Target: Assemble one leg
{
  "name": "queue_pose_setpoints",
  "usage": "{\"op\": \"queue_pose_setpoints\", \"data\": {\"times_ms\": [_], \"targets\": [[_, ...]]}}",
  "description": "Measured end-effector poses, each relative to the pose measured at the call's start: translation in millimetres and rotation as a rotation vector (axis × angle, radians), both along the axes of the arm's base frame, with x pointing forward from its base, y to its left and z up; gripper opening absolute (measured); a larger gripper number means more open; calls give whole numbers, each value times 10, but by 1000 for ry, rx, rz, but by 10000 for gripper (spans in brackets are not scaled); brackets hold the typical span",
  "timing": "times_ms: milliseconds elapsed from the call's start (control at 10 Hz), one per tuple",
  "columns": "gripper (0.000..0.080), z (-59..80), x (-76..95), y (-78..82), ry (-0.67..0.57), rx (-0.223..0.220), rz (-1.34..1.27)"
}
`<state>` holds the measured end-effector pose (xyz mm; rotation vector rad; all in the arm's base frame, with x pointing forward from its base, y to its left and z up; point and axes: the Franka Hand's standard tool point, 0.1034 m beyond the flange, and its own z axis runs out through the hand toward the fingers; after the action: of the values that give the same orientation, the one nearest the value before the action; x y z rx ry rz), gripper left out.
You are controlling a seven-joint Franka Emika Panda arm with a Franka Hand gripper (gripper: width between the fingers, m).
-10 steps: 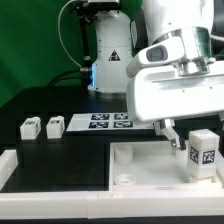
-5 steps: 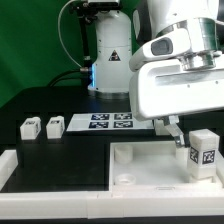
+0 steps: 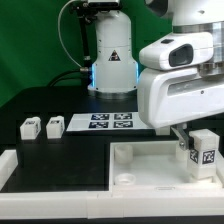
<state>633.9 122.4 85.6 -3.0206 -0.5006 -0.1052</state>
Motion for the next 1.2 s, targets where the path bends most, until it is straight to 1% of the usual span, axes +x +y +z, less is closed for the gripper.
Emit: {"op": "queue_pose_setpoints", "data": {"times_ms": [300,400,500,600,700,800,900,1000,1100,1200], "targets": [[649,-15,-13,-6,3,-1,0],[649,-26,-27,-23,28,-5,-3],[649,-27,-36,-7,56,-7,-16],[649,-21,-47,23,67,-8,-32],[649,-26,-44,20,65,-7,-28],[563,-27,-45,19,65,-7,-28],[427,-27,-45,19,65,-7,-28],[427,-27,-44,17,65,-8,-28],[307,-27,-42,9,65,-8,-29],[307,-26,-39,4,64,-8,-30]]}}
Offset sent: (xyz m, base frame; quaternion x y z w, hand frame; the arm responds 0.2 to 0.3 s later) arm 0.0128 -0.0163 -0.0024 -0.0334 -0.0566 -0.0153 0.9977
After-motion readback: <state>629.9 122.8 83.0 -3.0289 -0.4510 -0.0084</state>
